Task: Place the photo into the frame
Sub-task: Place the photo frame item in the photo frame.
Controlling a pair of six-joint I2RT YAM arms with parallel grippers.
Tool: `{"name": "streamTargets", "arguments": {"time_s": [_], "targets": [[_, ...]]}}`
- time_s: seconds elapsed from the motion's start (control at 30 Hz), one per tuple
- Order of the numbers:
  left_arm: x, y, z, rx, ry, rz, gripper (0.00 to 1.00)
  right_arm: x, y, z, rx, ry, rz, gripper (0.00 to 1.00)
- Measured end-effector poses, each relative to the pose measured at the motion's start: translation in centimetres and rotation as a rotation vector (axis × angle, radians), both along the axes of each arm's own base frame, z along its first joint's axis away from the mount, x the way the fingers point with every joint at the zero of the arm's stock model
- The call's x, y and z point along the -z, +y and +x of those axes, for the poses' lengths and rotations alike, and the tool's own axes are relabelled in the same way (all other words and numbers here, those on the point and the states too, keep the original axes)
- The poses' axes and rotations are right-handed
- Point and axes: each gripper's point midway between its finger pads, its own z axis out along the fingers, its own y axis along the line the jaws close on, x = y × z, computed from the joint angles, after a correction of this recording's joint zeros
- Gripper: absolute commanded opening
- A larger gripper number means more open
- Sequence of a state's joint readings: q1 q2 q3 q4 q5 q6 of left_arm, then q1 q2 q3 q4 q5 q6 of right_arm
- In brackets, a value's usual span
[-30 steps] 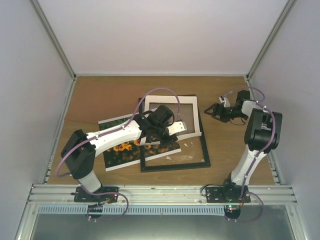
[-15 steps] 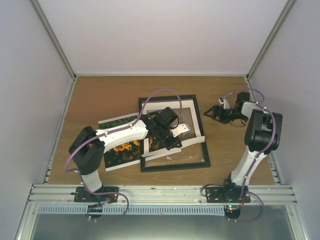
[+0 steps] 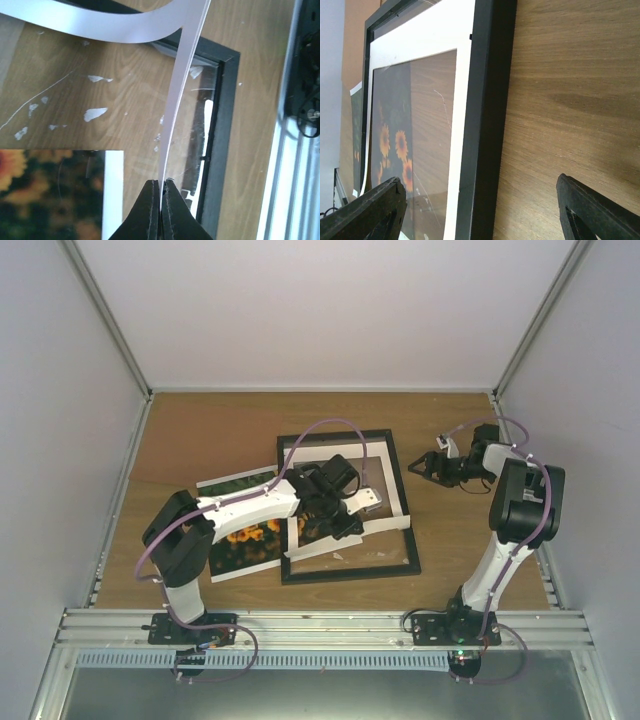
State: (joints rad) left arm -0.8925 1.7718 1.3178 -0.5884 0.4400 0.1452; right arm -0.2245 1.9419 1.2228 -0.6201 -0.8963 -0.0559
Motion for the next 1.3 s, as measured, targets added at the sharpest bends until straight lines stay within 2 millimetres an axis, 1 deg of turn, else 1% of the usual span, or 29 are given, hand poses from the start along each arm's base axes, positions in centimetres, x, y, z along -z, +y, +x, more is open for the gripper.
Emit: {"name": "streamTargets", "arguments": {"time_s": [0.17, 0.4, 0.63, 0.77, 0.83, 0.9, 1.0, 1.13, 1.17, 1.23, 1.27, 1.3], "targets": [[0.9, 0.5, 1.0, 0.008, -0.041, 0.03, 0.0, 0.0, 0.0, 0.0, 0.0, 0.0, 0.0, 0.82], [1.2, 0.8, 1.9, 0.021, -0.11, 0.054, 0.0, 0.4, 0.1, -0.4, 0.0, 0.014, 0.004, 0.82], [1.4, 1.0, 2.9, 0.014, -0.171, 0.078, 0.0, 0.4, 0.1, -0.5, 0.0, 0.014, 0.005, 0.82], [1.5, 0.7, 2.6, 0.047, -0.208, 0.087, 0.0, 0.4, 0.1, -0.5, 0.0, 0.014, 0.005, 0.82], [1.7, 0.4, 2.0, 0.072, -0.223, 0.091, 0.0, 0.4, 0.1, -0.5, 0.0, 0.014, 0.005, 0.82], [2.3, 0.4, 1.0, 0.102, -0.232, 0.104, 0.0, 0.4, 0.1, -0.5, 0.0, 0.014, 0.006, 0.82], [3.1, 0.5, 0.5, 0.113, -0.24, 0.121, 0.0, 0.4, 0.1, -0.5, 0.0, 0.014, 0.005, 0.82], [3.4, 1.2, 2.1, 0.071, -0.236, 0.131, 0.0, 0.4, 0.1, -0.5, -0.001, 0.014, 0.005, 0.82], [3.6, 1.3, 2.6, 0.06, -0.239, 0.134, 0.01, 0.4, 0.1, -0.5, -0.001, 0.014, 0.006, 0.82], [3.6, 1.6, 3.1, 0.047, -0.241, 0.139, 0.05, 0.4, 0.1, -0.5, -0.001, 0.014, 0.006, 0.82], [3.6, 1.6, 3.2, 0.044, -0.241, 0.138, 0.1, 0.4, 0.1, -0.5, -0.001, 0.014, 0.006, 0.82], [3.5, 1.6, 3.3, 0.042, -0.24, 0.138, 0.21, 0.4, 0.1, -0.5, -0.001, 0.015, 0.006, 0.83]]}}
